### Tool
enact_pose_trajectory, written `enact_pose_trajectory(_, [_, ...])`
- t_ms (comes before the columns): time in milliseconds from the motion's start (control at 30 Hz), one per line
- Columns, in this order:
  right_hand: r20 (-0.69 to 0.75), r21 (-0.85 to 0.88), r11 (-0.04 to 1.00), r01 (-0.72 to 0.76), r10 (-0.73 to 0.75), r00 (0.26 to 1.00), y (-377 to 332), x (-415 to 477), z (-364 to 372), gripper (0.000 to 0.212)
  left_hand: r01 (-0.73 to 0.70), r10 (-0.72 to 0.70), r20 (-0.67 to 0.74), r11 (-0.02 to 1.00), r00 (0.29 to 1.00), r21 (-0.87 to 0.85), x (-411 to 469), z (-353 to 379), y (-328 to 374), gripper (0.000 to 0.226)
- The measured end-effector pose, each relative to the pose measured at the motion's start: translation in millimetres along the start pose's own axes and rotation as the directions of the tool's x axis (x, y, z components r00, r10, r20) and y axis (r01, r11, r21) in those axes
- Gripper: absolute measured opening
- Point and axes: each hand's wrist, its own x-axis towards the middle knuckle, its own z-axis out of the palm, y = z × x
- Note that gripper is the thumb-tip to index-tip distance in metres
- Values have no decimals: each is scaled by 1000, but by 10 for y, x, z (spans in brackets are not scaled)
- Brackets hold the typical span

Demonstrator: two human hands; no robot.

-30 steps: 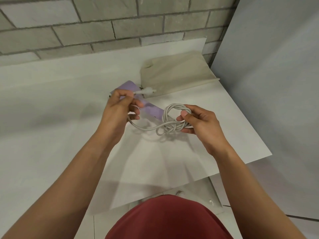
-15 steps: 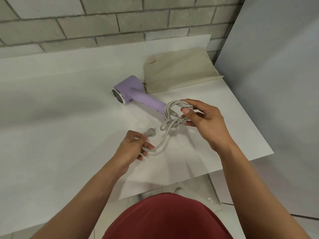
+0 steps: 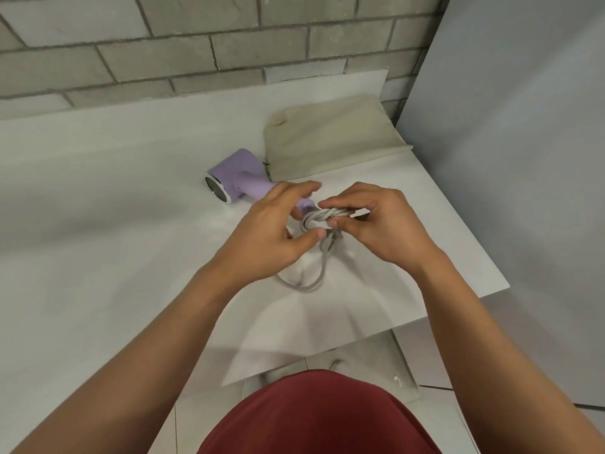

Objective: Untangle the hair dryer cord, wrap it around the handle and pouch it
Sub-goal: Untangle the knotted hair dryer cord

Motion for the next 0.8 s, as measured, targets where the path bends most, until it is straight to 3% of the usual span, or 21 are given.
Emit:
enact_pose_trajectory(167, [-112, 29, 999, -25, 29, 993, 21, -11, 51, 41, 19, -22, 30, 994, 999, 107, 200, -67, 114, 27])
enact_pose_trajectory(300, [-356, 164, 965, -207, 253, 899, 33, -104, 184, 40, 128, -121, -123, 991, 985, 46, 180, -17, 78, 23])
enact_pose_trajectory(500, [-232, 167, 921, -352, 384, 894, 31, -249, 370, 33, 200, -219, -176, 972, 960, -122, 127, 59, 52, 33])
enact_pose_trajectory(600, [-287, 102, 938, -331, 347, 893, -12, -244, 340, 29, 241, -285, -193, 945, 939, -221, 117, 89, 60, 23])
enact_pose_trajectory(700, [-235, 1, 954, -298, 290, 928, -74, -241, 394, 23, 268, -336, -190, 911, 923, -313, 135, 103, 84, 19])
enact_pose_trajectory(800, [-212, 93, 944, -317, 330, 920, -82, -226, 445, 22, 235, -266, -167, 954, 949, -186, 139, 64, 81, 36])
